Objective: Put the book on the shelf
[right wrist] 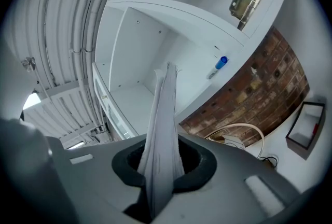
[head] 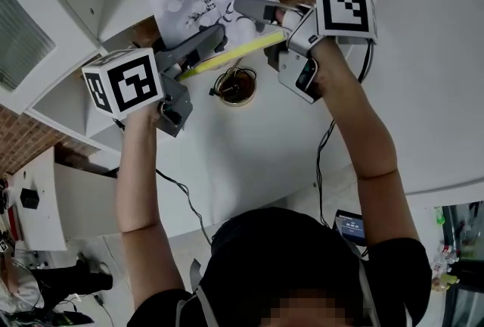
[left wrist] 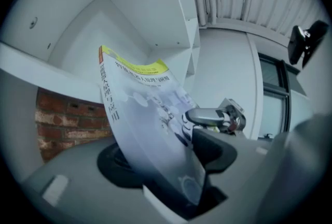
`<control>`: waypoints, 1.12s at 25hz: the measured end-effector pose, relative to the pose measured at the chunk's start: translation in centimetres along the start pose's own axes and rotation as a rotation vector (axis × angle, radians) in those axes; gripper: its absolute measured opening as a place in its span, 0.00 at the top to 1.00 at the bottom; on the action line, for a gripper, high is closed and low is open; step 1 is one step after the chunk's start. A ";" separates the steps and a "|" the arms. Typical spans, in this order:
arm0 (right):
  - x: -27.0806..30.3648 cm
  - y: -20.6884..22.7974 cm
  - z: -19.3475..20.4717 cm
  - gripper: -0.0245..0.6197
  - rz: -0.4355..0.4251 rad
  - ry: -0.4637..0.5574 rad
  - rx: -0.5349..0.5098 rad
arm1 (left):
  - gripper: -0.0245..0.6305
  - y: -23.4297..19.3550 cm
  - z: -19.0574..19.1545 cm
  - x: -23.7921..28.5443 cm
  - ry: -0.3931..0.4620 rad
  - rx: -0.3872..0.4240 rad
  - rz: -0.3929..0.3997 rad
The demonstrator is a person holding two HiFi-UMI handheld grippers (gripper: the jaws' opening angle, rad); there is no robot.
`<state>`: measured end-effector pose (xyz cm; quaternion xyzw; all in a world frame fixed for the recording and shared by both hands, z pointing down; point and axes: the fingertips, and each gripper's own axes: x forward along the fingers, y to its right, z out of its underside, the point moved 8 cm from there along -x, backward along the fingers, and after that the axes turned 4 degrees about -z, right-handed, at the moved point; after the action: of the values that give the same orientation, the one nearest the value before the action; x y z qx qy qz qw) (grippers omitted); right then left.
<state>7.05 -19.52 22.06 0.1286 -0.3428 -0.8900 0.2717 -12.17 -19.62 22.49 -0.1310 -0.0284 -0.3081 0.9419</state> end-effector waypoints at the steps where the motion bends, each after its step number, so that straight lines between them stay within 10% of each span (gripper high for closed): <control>1: 0.1 -0.1 -0.3 0.86 -0.007 0.001 0.009 | 0.52 0.0 -0.2 -0.2 0.011 0.028 -0.011; 6: 0.0 -0.1 -0.5 0.86 -0.030 -0.004 0.055 | 0.41 1.3 0.4 -1.7 0.035 0.179 -0.081; 18: 0.1 0.0 -0.3 0.85 -0.105 -0.044 0.157 | 0.35 2.9 1.3 -4.2 0.063 0.241 -0.091; 24: 0.0 -0.2 -0.4 0.84 -0.126 -0.022 0.150 | 0.33 3.6 3.1 -4.8 0.006 0.438 -0.203; 28: -0.2 -0.4 -0.4 0.81 -0.149 0.004 0.154 | 0.39 3.9 3.6 -4.6 0.078 0.326 -0.241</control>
<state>7.23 -19.40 21.52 0.1759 -0.3991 -0.8785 0.1950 -13.54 -12.98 24.49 0.0395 -0.0567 -0.4148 0.9073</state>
